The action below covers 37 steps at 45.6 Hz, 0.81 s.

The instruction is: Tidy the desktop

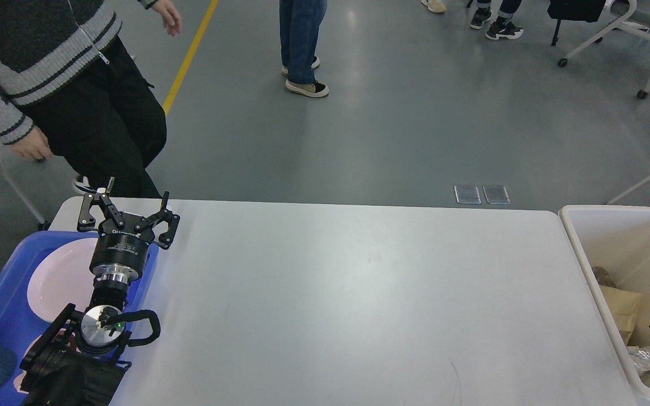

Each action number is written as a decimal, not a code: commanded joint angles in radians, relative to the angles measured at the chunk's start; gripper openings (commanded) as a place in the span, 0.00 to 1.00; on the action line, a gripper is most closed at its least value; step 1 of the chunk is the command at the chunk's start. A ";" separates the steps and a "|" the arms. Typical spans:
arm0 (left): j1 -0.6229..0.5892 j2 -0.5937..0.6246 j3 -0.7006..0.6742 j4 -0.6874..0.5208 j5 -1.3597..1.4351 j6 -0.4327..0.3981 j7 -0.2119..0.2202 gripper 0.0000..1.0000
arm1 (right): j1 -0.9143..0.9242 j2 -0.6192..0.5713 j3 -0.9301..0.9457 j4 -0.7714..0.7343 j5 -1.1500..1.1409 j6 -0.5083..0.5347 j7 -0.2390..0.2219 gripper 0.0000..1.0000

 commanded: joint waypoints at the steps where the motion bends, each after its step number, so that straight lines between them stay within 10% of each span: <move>1: 0.000 0.000 0.000 0.000 0.000 0.000 0.001 0.96 | 0.024 -0.007 0.008 0.002 0.003 0.008 0.003 1.00; 25: 0.000 0.000 0.000 0.000 0.000 0.000 0.000 0.96 | 0.340 -0.156 0.482 0.023 0.233 0.018 0.009 1.00; 37: 0.000 0.000 0.000 0.000 0.000 0.000 0.001 0.96 | 0.428 -0.227 1.056 0.330 0.213 0.022 0.018 1.00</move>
